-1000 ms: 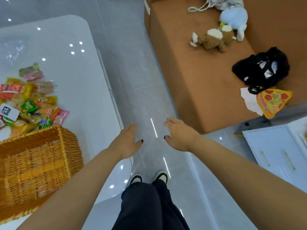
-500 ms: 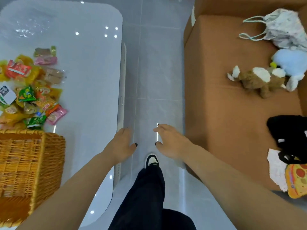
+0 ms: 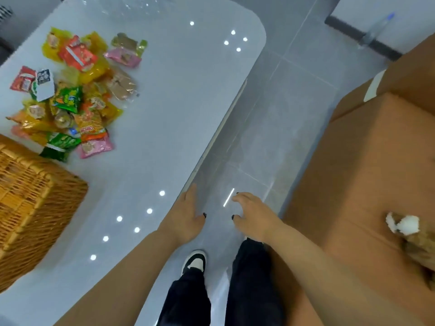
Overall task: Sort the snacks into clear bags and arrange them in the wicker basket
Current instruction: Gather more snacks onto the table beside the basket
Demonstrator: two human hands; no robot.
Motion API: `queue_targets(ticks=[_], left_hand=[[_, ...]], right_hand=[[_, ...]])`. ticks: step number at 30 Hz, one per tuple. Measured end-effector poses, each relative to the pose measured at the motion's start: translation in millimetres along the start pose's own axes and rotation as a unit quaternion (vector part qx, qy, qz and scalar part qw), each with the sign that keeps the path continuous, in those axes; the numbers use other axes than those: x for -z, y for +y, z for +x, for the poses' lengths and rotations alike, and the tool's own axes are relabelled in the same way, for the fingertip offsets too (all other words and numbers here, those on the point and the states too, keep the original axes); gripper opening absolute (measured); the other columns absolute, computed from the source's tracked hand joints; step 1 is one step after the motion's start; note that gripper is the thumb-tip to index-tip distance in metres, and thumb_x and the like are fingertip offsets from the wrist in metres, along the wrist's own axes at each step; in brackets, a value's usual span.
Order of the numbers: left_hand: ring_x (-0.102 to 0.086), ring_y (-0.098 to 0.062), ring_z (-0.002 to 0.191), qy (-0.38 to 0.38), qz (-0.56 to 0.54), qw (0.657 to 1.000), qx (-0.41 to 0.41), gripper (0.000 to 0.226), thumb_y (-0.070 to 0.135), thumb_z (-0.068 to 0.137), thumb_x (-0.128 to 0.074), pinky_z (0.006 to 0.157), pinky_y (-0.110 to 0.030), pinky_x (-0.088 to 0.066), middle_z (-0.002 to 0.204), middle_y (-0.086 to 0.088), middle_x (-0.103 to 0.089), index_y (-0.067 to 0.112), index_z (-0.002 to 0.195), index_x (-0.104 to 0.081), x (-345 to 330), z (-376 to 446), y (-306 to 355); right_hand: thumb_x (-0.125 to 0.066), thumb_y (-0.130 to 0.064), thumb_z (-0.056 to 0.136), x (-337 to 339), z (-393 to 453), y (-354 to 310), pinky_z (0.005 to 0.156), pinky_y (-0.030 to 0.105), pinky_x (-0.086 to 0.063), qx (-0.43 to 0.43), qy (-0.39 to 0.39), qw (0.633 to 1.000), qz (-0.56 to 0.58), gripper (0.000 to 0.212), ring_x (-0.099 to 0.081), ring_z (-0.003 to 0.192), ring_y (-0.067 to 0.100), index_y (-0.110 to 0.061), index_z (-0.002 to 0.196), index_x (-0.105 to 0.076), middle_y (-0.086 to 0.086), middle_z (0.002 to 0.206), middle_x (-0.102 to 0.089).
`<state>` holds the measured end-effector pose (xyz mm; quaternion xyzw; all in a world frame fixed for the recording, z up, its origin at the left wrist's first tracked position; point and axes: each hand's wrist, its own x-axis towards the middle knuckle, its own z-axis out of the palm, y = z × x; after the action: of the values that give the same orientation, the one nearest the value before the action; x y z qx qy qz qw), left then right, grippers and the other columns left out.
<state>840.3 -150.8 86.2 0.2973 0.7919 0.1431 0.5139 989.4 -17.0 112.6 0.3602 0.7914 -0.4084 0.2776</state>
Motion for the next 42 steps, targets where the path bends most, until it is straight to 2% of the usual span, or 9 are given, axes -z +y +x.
queue_targets(ticks=[4, 10, 17, 21, 27, 31, 34, 38, 42], left_hand=[[-0.038, -0.021, 0.137, 0.035, -0.032, 0.999, 0.021, 0.085, 0.040, 0.087, -0.054, 0.113, -0.042, -0.036, 0.152, -0.001, -0.034, 0.027, 0.156, -0.005, -11, 33, -9], [-0.032, -0.023, 0.139, 0.080, -0.068, 0.989, 0.106, 0.075, 0.023, 0.097, -0.054, 0.110, -0.029, -0.028, 0.156, -0.008, -0.025, 0.013, 0.155, -0.008, -33, 67, 5], [-0.033, -0.030, 0.137, 0.132, -0.083, 0.975, 0.155, 0.072, 0.018, 0.096, -0.053, 0.105, -0.035, -0.034, 0.156, -0.014, -0.019, 0.009, 0.153, -0.011, -62, 96, 20], [-0.018, -0.030, 0.146, 0.174, -0.087, 0.967, 0.165, 0.074, 0.013, 0.095, -0.053, 0.111, -0.038, -0.029, 0.162, -0.013, -0.003, 0.010, 0.154, -0.009, -67, 109, 5], [-0.017, -0.030, 0.144, 0.255, -0.041, 0.955, 0.143, 0.073, 0.009, 0.091, -0.054, 0.110, -0.038, -0.030, 0.160, -0.015, -0.011, 0.007, 0.154, -0.015, -86, 112, -15], [-0.006, -0.034, 0.148, 0.271, -0.035, 0.948, 0.164, 0.073, 0.008, 0.089, -0.052, 0.117, -0.042, -0.021, 0.159, -0.021, -0.006, 0.011, 0.154, -0.020, -106, 114, -29], [0.007, -0.033, 0.150, 0.263, -0.030, 0.947, 0.183, 0.071, 0.008, 0.091, -0.050, 0.121, -0.041, -0.007, 0.161, -0.021, 0.006, 0.011, 0.154, -0.018, -118, 112, -37], [-0.021, -0.043, 0.145, 0.335, -0.072, 0.932, 0.116, 0.058, -0.007, 0.082, -0.056, 0.112, -0.041, -0.027, 0.156, -0.028, -0.021, -0.001, 0.139, -0.047, -126, 102, -38], [-0.045, -0.038, 0.129, 0.383, -0.083, 0.916, 0.082, 0.050, -0.011, 0.077, -0.057, 0.094, -0.034, -0.041, 0.142, -0.022, -0.046, 0.000, 0.125, -0.060, -126, 91, -36]], right_hand=[[-0.046, -0.024, 0.099, 25, 65, 12, 0.113, 0.026, -0.021, 0.043, -0.028, 0.997, -0.050, 0.056, -0.018, 0.144, 0.015, -0.014, 0.150, -0.026, -0.002, 0.158, -0.019], [-0.046, -0.020, 0.097, 45, 136, 25, 0.110, 0.034, -0.030, 0.105, -0.124, 0.969, -0.184, 0.049, -0.028, 0.139, 0.023, -0.007, 0.143, -0.036, 0.009, 0.150, -0.033], [-0.048, -0.015, 0.092, 38, 187, 21, 0.096, 0.036, -0.041, 0.192, -0.189, 0.910, -0.315, 0.053, -0.042, 0.125, 0.031, -0.007, 0.142, -0.033, 0.013, 0.139, -0.041], [-0.049, -0.012, 0.092, 32, 227, 8, 0.104, 0.036, -0.035, 0.215, -0.169, 0.903, -0.333, 0.072, -0.033, 0.136, 0.031, -0.013, 0.153, -0.011, 0.009, 0.157, -0.021], [-0.049, -0.012, 0.091, -2, 263, 11, 0.114, 0.041, -0.028, 0.180, -0.176, 0.894, -0.370, 0.077, -0.018, 0.145, 0.031, -0.015, 0.154, -0.005, 0.001, 0.162, 0.006], [-0.054, -0.014, 0.087, -20, 266, 22, 0.107, 0.039, -0.038, 0.155, -0.194, 0.890, -0.384, 0.096, -0.027, 0.140, 0.033, -0.018, 0.151, 0.018, -0.007, 0.158, 0.026], [-0.058, -0.019, 0.083, -24, 268, 20, 0.099, 0.034, -0.043, 0.140, -0.197, 0.892, -0.381, 0.105, -0.036, 0.136, 0.032, -0.021, 0.149, 0.024, -0.009, 0.156, 0.028], [-0.057, -0.023, 0.084, -19, 270, 14, 0.098, 0.032, -0.043, 0.145, -0.174, 0.861, -0.455, 0.101, -0.041, 0.133, 0.029, -0.017, 0.152, 0.017, -0.007, 0.159, 0.023], [-0.059, -0.023, 0.083, -19, 254, 19, 0.079, 0.031, -0.045, 0.141, -0.175, 0.827, -0.516, 0.099, -0.053, 0.119, 0.030, -0.010, 0.153, 0.011, 0.001, 0.161, 0.016]])
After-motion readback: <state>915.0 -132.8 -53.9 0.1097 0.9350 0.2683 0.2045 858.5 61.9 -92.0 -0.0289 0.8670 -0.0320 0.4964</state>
